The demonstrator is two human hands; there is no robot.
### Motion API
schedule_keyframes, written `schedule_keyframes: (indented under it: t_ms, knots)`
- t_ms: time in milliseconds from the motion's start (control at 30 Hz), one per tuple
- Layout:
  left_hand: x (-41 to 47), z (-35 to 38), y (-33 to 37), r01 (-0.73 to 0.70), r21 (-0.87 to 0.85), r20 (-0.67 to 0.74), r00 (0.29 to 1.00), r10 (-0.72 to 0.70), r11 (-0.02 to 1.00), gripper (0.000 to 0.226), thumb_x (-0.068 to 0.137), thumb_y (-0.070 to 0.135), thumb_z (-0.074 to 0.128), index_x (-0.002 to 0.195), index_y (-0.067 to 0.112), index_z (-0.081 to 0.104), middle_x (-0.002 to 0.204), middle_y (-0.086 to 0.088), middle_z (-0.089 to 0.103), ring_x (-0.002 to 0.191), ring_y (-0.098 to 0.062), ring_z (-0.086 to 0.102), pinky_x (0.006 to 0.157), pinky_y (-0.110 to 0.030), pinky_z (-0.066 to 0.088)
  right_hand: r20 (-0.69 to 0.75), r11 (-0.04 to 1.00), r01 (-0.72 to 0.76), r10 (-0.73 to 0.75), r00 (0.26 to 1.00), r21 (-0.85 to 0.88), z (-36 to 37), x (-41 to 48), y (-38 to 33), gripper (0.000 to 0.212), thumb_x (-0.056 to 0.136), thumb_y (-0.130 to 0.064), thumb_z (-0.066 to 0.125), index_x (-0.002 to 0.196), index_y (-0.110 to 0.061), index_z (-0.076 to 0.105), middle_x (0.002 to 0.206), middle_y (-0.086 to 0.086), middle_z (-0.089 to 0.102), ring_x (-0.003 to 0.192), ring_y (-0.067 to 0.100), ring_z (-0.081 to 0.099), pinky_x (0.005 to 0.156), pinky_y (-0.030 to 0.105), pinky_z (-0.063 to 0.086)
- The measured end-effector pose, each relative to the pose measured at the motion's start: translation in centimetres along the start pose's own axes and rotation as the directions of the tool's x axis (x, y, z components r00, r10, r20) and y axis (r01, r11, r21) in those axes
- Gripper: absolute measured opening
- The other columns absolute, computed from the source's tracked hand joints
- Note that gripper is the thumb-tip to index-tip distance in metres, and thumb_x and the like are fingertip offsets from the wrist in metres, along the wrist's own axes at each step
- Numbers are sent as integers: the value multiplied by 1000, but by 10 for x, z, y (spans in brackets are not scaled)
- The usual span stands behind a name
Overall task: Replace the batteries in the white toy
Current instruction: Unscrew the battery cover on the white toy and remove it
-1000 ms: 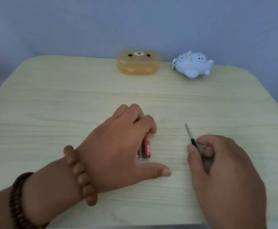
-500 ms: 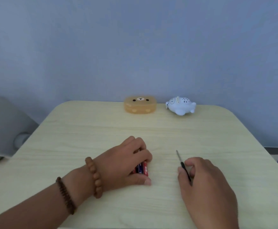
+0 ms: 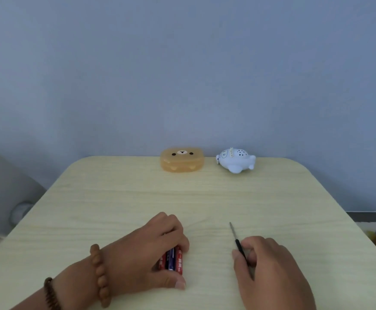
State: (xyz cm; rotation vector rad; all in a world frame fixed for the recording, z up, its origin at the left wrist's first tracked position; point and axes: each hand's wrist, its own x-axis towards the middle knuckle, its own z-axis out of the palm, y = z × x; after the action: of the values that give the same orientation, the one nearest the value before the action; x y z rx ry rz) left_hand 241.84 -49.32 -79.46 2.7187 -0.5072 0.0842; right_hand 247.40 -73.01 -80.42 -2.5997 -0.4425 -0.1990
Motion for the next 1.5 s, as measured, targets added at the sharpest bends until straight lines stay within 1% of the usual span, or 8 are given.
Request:
schedule_keyframes:
  t_ms: [300,467,633,733,1000,1233,1400,1500]
  knots:
    - [-2,-2,3,15,-32,6,1000,-15,999,40,81,74,53,110,48,44,115,27,34,110,1,39,90,-21,43,-174,989,118,-101,980,89,-6,16,11,35,51,-17,100,76,-12,76,61,2,62,48,23,58,52,25,50]
    - [-4,-3,-1,-10,3,-4,1000,10,1000,37,89,72,47,117,49,41,117,27,33,111,3,38,95,-20,38,-301,973,189,-142,943,133,-36,99,11,30,81,-36,76,108,-26,67,98,-7,61,86,19,62,72,37,54]
    - [-4,5,-7,56,-67,-3,998,-56,996,25,96,45,42,120,51,47,113,23,43,111,3,43,102,-22,36,94,977,206,-201,975,-52,-27,216,8,75,84,-31,75,151,-24,41,152,0,40,137,26,39,102,40,47]
    - [-15,12,-1,-21,-42,-50,999,19,999,30,82,63,45,102,50,64,101,18,52,103,5,51,99,-25,40,329,968,218,-166,930,-127,-10,246,18,93,81,-32,76,159,-26,24,158,5,33,143,32,36,111,42,41]
    - [-6,-7,-4,126,-70,-240,961,-140,989,57,81,74,53,131,46,48,114,30,40,108,1,44,94,-29,44,295,937,327,-280,913,-122,-11,224,27,54,81,-29,73,132,-26,54,117,-2,67,108,22,63,88,41,55]
    - [12,-33,29,138,82,-477,875,-83,987,71,81,66,62,140,33,41,136,18,37,128,-8,39,103,-24,33,284,879,468,-427,859,-94,-64,137,19,23,80,-49,63,96,-41,49,76,-5,60,59,4,49,55,27,43]
    - [39,-31,57,13,207,-364,929,65,978,97,69,67,70,149,31,28,154,8,29,138,-12,35,107,-26,37,540,828,72,-425,727,556,-77,91,7,34,79,-55,69,99,-27,73,75,-3,73,61,7,57,57,21,42]
    - [47,-26,61,-34,187,-311,946,92,982,84,69,57,74,141,44,32,142,17,35,116,-6,50,86,-23,52,675,700,-255,-424,603,667,-70,83,6,40,84,-47,66,88,-8,72,77,8,71,60,16,51,54,25,35]
